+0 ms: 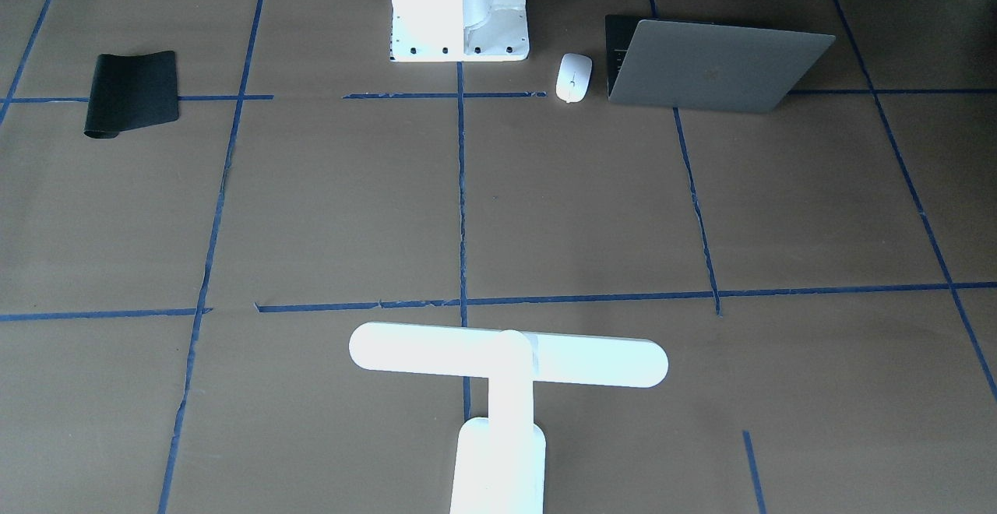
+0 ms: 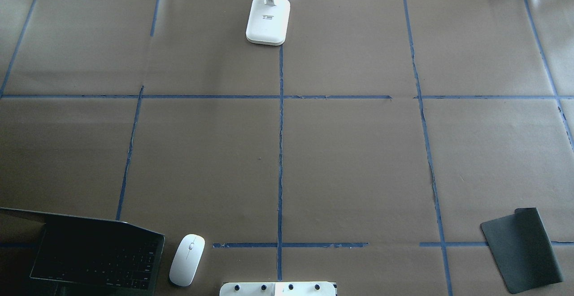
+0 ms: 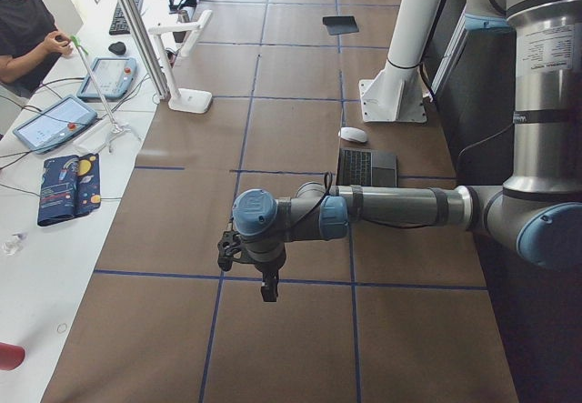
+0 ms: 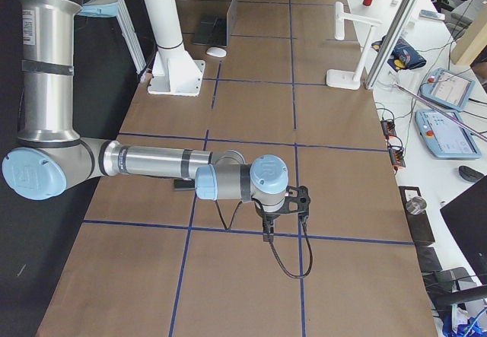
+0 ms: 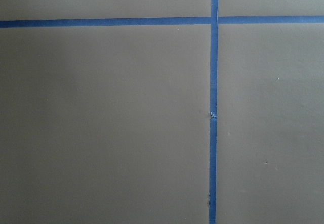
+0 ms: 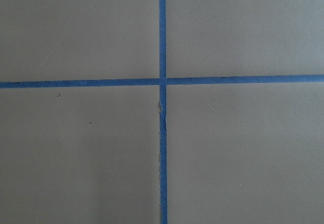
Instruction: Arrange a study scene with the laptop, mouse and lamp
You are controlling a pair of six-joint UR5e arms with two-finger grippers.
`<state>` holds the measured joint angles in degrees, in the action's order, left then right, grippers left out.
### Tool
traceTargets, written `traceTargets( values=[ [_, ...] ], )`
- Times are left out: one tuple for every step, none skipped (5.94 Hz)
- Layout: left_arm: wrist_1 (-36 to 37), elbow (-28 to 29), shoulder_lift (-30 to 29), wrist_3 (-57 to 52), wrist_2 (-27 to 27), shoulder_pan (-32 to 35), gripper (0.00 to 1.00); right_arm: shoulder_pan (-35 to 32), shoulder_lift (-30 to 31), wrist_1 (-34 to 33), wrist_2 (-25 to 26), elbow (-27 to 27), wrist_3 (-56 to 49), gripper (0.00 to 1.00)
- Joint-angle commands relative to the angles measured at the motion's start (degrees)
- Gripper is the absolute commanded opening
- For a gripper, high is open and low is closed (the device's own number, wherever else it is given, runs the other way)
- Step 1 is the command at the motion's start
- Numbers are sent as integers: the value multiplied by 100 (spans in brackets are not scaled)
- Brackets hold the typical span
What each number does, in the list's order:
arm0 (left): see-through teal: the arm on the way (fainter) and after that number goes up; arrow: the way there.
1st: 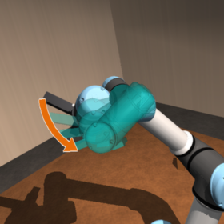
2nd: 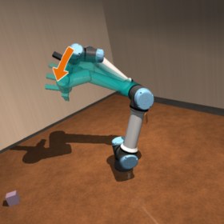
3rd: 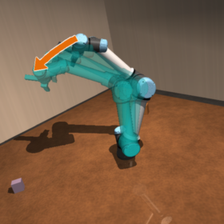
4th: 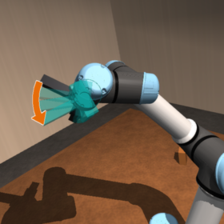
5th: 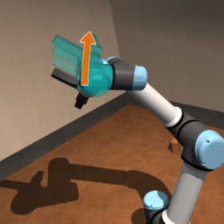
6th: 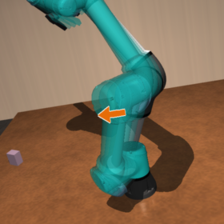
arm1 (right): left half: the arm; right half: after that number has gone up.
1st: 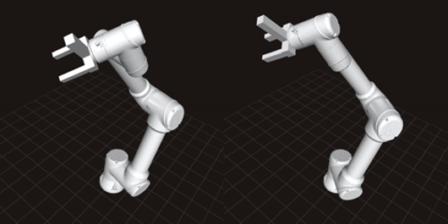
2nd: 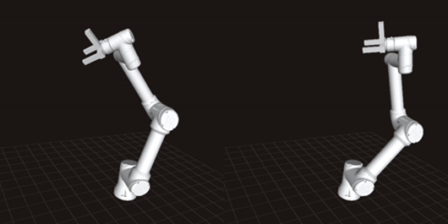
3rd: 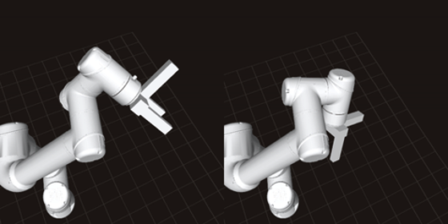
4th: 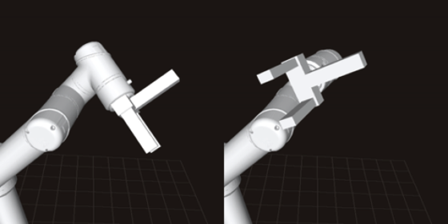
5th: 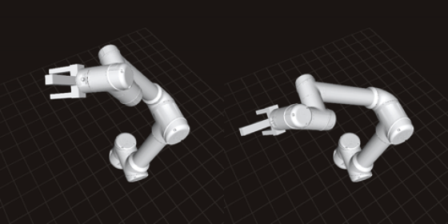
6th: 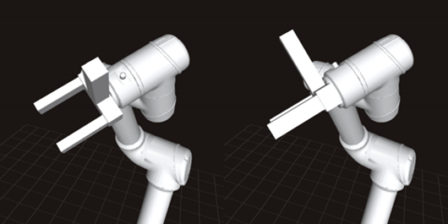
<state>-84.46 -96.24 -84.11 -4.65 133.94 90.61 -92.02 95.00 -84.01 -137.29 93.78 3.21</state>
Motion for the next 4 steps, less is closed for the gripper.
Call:
traceTargets(
  values=[
    [0,-9,0,-1,0,0,100,0,1,7,0,8,4,100],
    [0,-9,0,-1,0,0,100,0,1,7,0,0,12,100],
    [0,-9,0,-1,0,0,100,0,1,7,0,-9,56,100],
    [0,-17,0,-1,9,0,100,0,-7,7,0,-9,83,100]
  ],
)
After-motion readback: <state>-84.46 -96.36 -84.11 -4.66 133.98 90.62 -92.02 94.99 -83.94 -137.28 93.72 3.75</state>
